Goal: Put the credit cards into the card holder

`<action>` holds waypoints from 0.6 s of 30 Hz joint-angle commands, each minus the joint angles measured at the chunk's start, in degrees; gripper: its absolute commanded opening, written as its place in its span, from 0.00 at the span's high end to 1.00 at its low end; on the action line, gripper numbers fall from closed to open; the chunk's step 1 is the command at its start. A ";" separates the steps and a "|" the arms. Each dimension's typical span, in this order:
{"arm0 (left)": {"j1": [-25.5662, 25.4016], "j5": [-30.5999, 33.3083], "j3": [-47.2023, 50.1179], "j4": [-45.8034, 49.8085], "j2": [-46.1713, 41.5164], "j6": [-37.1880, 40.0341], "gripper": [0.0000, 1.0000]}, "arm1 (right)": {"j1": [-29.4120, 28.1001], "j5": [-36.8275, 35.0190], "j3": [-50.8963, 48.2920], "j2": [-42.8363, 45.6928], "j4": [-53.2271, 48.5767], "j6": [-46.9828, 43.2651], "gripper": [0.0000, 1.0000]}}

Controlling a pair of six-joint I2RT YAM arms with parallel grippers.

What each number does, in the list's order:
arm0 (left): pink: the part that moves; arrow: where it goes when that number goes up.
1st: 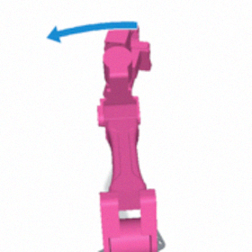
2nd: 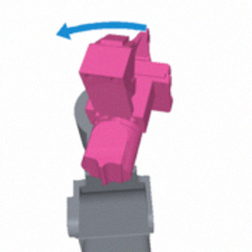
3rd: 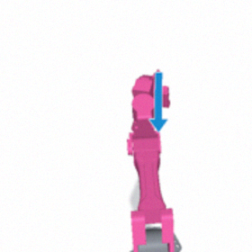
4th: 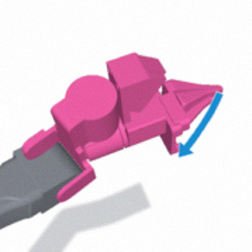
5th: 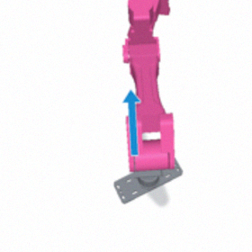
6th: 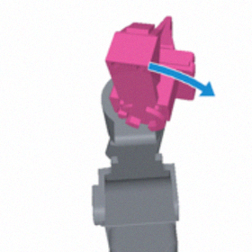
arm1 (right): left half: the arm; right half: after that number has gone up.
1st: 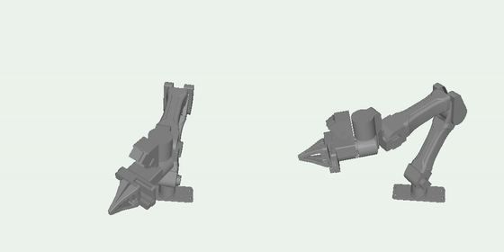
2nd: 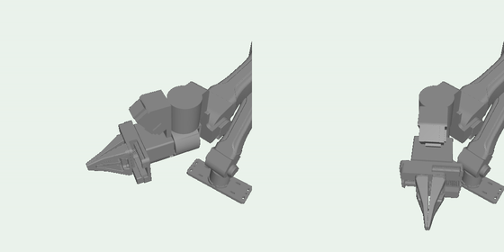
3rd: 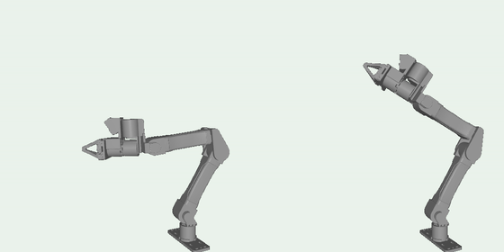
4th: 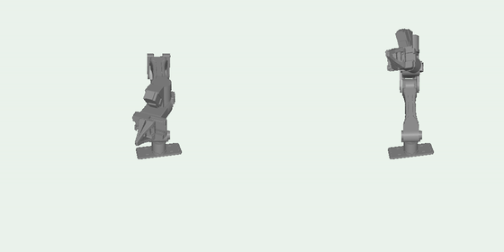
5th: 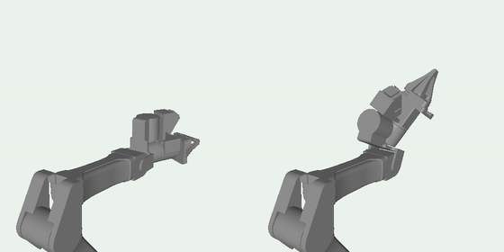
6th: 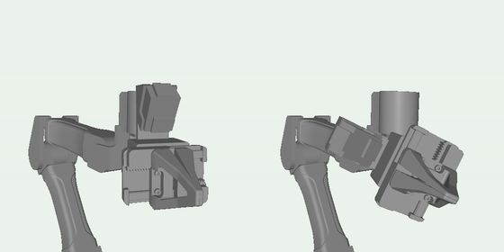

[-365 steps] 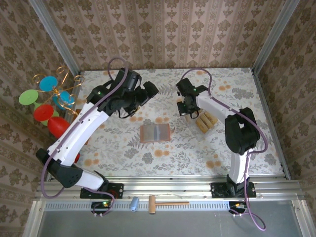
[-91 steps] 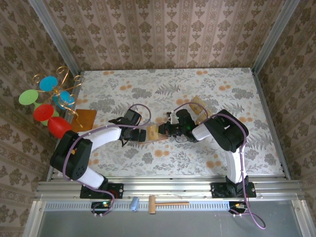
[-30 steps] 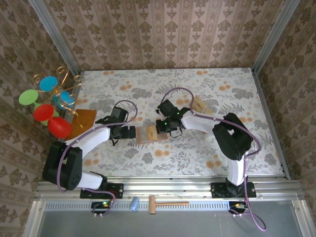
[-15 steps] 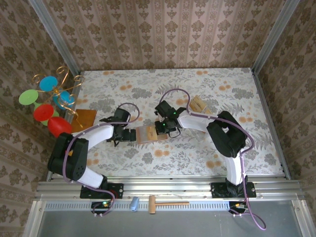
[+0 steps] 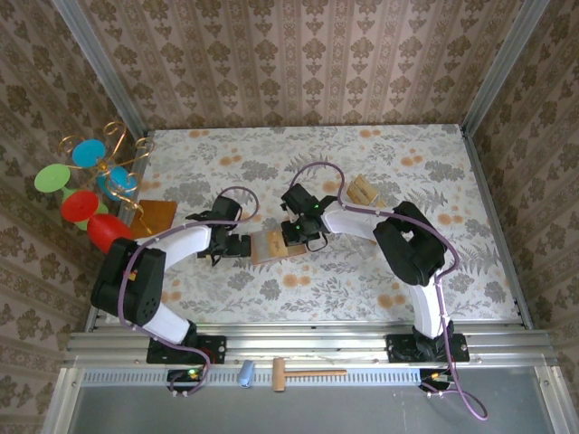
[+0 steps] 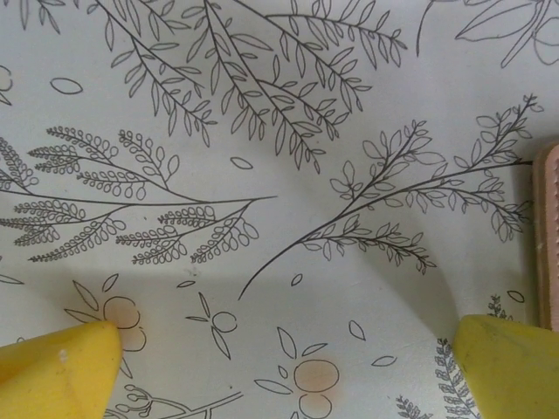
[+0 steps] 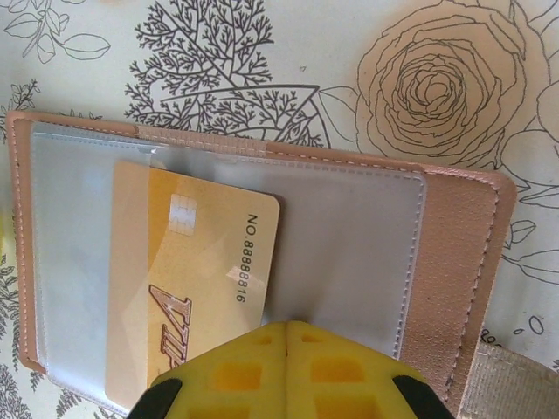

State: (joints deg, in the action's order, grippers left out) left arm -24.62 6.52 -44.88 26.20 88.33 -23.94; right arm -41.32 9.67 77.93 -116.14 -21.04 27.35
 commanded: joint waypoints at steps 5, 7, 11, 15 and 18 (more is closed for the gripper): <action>-1.13 -0.20 -0.94 -2.29 2.80 -0.07 0.00 | -0.81 1.48 2.18 -1.63 -0.35 0.77 1.00; -1.20 -0.20 -0.97 -2.34 2.96 -0.13 0.00 | -1.11 1.64 2.45 -1.94 -0.38 0.94 1.00; -1.13 -0.29 -0.99 -2.51 3.20 -0.23 0.00 | -1.46 2.02 3.01 -2.34 -0.14 1.26 1.00; -1.13 -0.33 -0.99 -2.73 3.38 -0.27 0.00 | -1.73 2.62 3.58 -2.80 0.29 1.79 1.00; -1.13 -0.44 -1.00 -2.81 3.41 -0.32 0.00 | -1.89 3.14 4.09 -3.27 0.71 2.34 1.00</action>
State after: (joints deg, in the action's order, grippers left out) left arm -25.10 6.74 -45.58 26.15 89.17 -23.94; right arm -42.72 11.22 80.05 -117.80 -20.84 28.67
